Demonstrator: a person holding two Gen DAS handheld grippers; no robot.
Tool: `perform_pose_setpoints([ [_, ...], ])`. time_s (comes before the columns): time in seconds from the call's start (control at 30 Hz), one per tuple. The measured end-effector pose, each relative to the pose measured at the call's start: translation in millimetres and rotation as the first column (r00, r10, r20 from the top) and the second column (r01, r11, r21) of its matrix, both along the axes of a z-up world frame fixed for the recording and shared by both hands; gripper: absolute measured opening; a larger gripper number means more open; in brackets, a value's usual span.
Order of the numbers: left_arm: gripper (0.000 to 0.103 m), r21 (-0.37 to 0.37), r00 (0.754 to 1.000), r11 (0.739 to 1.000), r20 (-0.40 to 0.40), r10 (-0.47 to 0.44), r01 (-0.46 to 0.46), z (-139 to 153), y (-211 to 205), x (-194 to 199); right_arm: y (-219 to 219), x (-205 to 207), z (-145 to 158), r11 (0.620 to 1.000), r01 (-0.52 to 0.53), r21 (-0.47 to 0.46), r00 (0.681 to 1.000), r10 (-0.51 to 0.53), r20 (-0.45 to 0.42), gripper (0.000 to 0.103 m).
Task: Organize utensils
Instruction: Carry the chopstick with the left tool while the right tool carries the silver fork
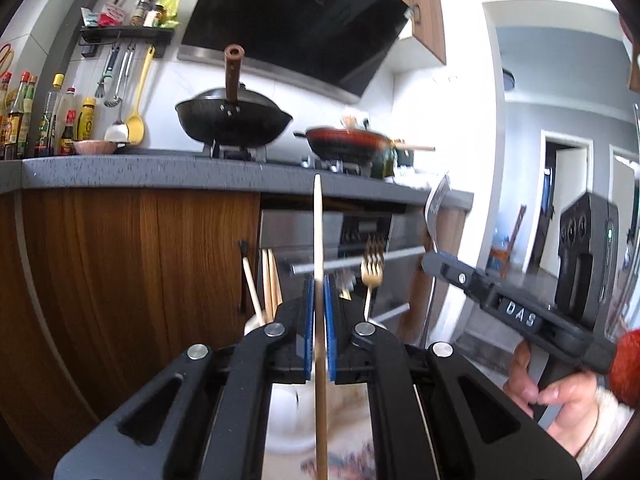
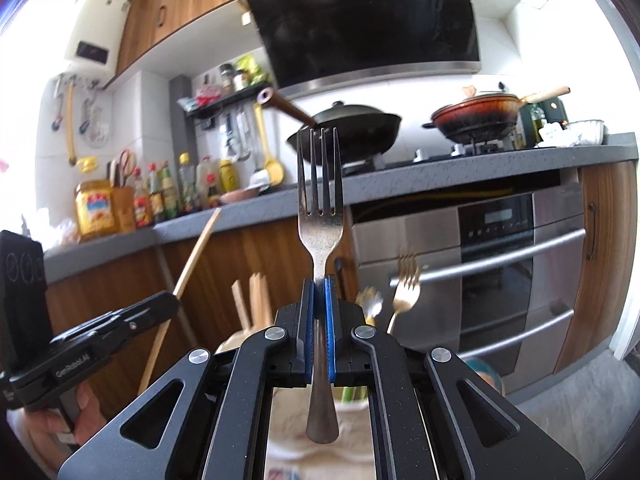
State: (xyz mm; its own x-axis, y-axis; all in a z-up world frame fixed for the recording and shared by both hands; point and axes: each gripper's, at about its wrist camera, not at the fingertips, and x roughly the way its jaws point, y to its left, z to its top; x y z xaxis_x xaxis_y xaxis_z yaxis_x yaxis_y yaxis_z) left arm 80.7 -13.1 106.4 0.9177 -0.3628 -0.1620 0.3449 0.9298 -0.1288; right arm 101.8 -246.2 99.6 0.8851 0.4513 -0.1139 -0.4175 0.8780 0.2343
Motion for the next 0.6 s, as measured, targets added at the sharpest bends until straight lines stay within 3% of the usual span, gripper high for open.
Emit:
perform_pose_setpoints([
  [0.13, 0.005, -0.075, 0.999, 0.997, 0.042, 0.012, -0.008, 10.3, 3.2, 20.3, -4.5, 22.3, 3.9, 0.998, 0.028, 0.05, 1.0, -0.027, -0.002, 0.006],
  [0.37, 0.005, -0.12, 0.997, 0.992, 0.056, 0.054, -0.047, 6.4, -1.7, 56.5, -6.4, 43.3, -7.4, 0.996, 0.055, 0.068, 0.998, -0.055, -0.007, 0.006],
  [0.6, 0.005, -0.096, 0.988, 0.99, 0.104, 0.116, -0.106, -5.5, -9.2, 71.9, -2.6, 55.2, -27.4, 0.999, 0.044, 0.03, 0.998, -0.043, -0.038, 0.006],
])
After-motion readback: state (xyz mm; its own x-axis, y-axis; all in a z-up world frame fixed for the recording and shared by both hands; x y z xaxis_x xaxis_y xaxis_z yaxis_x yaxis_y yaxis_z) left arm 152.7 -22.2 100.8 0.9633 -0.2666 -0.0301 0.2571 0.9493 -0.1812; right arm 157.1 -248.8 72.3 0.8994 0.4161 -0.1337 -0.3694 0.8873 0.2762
